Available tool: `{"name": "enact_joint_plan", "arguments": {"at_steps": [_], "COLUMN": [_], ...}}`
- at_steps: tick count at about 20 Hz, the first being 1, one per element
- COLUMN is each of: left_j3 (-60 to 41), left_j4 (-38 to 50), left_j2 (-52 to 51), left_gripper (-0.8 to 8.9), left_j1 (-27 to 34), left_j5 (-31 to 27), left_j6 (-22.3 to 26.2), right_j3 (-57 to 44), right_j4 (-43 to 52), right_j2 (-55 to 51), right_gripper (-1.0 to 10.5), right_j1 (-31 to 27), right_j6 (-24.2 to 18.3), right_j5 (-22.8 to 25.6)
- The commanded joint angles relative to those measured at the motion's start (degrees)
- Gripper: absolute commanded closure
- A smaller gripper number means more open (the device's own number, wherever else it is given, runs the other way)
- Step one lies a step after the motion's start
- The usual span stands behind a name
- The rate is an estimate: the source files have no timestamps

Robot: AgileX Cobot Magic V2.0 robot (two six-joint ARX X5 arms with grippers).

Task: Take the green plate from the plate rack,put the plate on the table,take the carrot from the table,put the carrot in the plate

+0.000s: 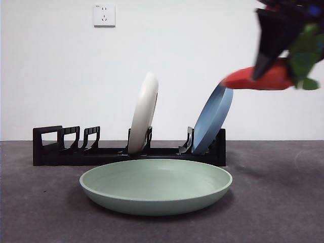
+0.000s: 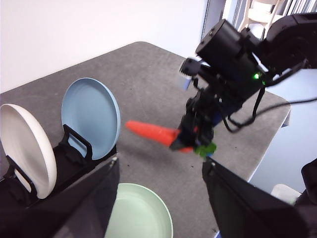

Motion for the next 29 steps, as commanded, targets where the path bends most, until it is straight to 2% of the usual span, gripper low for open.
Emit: {"name": "enact_joint_plan", "arguments": {"at_steps": [1, 3, 6, 12, 18, 20, 23, 25, 29], "left_j3": [-0.1, -0.1, -0.1, -0.1, -0.1, -0.1, -0.1, -0.1, -0.1], "left_j4": [-0.4, -0.6, -0.6, -0.7, -0.7, -0.7, -0.7, -0.6, -0.7], "left_j2": [-0.1, 0.0, 0.0, 0.0, 0.0, 0.0, 0.0, 0.0, 0.0], "left_gripper": [5.26, 5.27, 5.27, 5.27, 5.27, 5.27, 5.26, 5.27, 5.26], "left_j1": [0.0, 0.0, 0.0, 0.0, 0.0, 0.0, 0.0, 0.0, 0.0], "left_j5": [0.0, 0.0, 0.0, -0.1, -0.1, -0.1, -0.1, -0.1, -0.1], "left_j6": [-0.3, -0.3, -0.4, -0.4, -0.4, -0.4, -0.3, -0.3, -0.3], "right_j3": [-0.1, -0.1, -0.1, -0.1, 0.0, 0.0, 0.0, 0.0, 0.0], "right_j4": [3.4, 7.1, 11.7, 18.9, 20.8, 20.8, 20.9, 20.9, 19.5], "right_j2": [2.2, 5.5, 12.6, 25.9, 31.2, 31.2, 30.2, 28.5, 21.5], "right_gripper": [9.6, 9.6, 9.6, 9.6, 9.5, 8.1, 4.7, 4.1, 4.1], "right_j1": [6.0, 10.6, 14.3, 15.4, 15.4, 15.4, 15.5, 15.5, 15.5], "right_j6": [2.6, 3.0, 3.4, 3.3, 3.3, 3.3, 3.3, 3.3, 3.3], "right_j5": [-0.1, 0.1, 0.1, 0.0, 0.0, 0.0, 0.0, 0.0, 0.3]}}
